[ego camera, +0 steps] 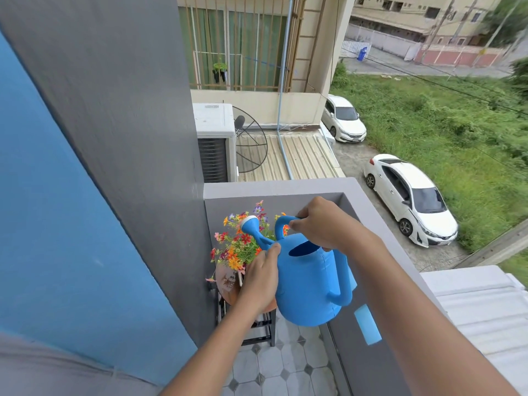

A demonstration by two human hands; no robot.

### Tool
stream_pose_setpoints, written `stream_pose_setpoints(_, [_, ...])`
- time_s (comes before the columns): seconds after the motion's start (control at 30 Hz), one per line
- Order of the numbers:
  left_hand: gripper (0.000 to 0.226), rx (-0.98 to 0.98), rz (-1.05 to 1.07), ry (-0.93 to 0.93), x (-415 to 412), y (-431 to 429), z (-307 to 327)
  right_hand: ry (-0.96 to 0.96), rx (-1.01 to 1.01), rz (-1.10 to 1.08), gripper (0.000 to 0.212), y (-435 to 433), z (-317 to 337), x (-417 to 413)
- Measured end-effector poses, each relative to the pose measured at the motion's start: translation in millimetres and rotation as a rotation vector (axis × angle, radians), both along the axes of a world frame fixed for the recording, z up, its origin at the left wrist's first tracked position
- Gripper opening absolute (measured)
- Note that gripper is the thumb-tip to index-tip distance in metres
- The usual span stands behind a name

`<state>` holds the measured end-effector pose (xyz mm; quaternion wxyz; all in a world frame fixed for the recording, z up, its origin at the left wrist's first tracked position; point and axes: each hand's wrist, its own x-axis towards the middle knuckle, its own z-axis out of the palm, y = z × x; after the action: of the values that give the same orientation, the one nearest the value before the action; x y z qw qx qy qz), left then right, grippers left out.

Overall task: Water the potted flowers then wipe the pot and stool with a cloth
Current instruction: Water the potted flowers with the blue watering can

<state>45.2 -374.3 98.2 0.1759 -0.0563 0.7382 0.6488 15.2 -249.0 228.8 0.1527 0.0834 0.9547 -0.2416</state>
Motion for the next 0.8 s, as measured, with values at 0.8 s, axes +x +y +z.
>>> stream_pose_setpoints(0.8, [0.059,-0.042,-0.171,-0.006,13,62,-6,-0.024,-0.037,-0.176,0.025,66,1,36])
